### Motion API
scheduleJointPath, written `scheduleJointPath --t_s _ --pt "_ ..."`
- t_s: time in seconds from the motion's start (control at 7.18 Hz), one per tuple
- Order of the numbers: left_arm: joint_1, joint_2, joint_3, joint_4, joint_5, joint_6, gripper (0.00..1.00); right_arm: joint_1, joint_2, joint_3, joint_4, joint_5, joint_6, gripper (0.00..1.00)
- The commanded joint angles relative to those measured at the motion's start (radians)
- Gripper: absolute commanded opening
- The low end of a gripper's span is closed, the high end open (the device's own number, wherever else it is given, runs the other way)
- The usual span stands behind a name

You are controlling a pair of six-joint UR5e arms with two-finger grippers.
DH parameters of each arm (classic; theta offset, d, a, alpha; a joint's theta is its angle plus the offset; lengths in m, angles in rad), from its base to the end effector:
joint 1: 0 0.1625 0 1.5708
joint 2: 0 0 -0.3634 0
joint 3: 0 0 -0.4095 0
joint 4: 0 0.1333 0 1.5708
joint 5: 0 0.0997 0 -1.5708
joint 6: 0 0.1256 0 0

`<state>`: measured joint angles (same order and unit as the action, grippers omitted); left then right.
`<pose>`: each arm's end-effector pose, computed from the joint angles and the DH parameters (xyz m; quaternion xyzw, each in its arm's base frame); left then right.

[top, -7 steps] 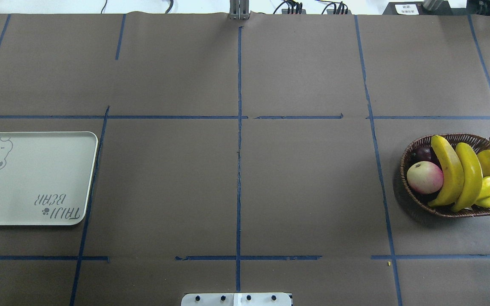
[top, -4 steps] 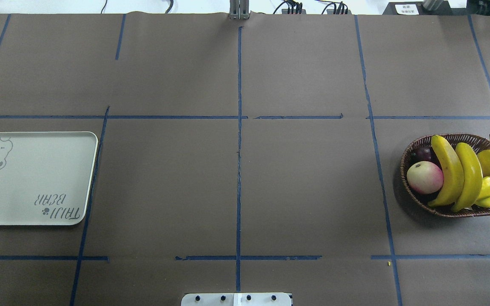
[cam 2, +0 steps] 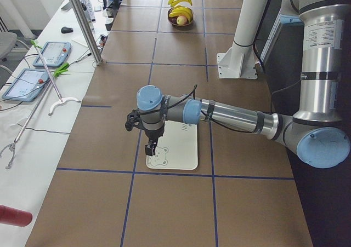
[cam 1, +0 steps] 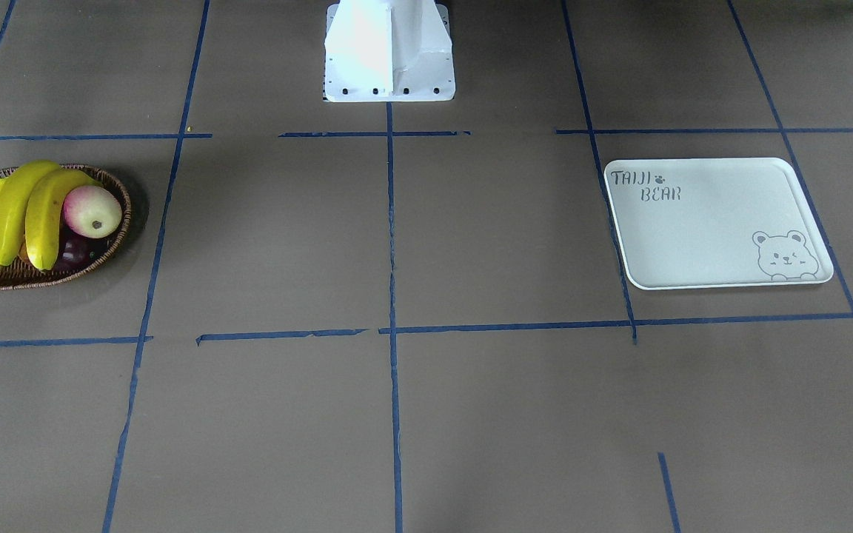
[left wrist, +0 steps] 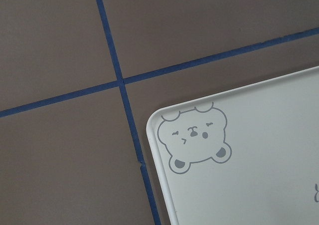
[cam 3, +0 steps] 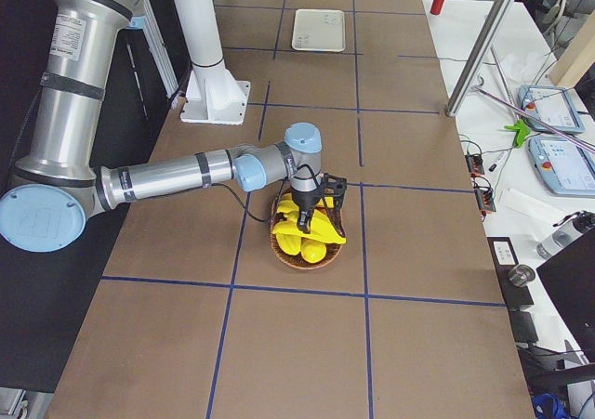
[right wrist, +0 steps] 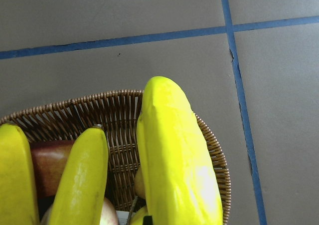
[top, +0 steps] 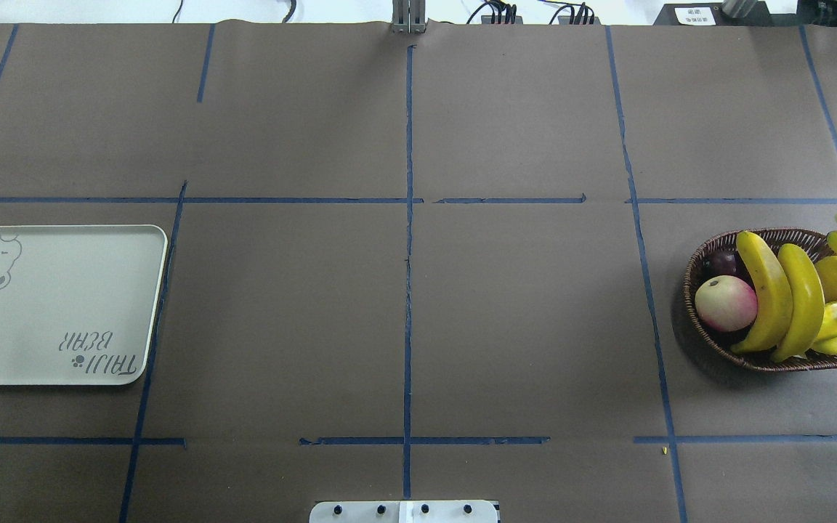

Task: Transfer all bananas from basket to plate

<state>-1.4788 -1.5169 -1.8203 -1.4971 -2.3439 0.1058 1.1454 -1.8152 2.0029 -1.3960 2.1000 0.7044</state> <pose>-0.0002 -0.4941 0.5229 0.0590 0.3759 0.1141 0.9177 -0.1204 -0.4351 0.5047 0.0092 -0.3104 0.0853 0.9467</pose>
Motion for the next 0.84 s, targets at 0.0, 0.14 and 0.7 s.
scheduleJointPath --t_s 0.0,0.14,0.7 --pt "0.0 0.001 0.001 0.0 0.0 0.002 1.0 -0.004 0.001 0.001 0.002 0.0 -0.003 0.21" --pt "0.0 0.003 0.001 0.0 0.0 0.002 1.0 -0.004 0.002 0.001 0.0 0.0 -0.006 0.22" --pt "0.0 0.003 0.006 0.0 0.0 0.002 1.0 -0.009 0.002 0.001 0.002 0.0 -0.013 0.24"
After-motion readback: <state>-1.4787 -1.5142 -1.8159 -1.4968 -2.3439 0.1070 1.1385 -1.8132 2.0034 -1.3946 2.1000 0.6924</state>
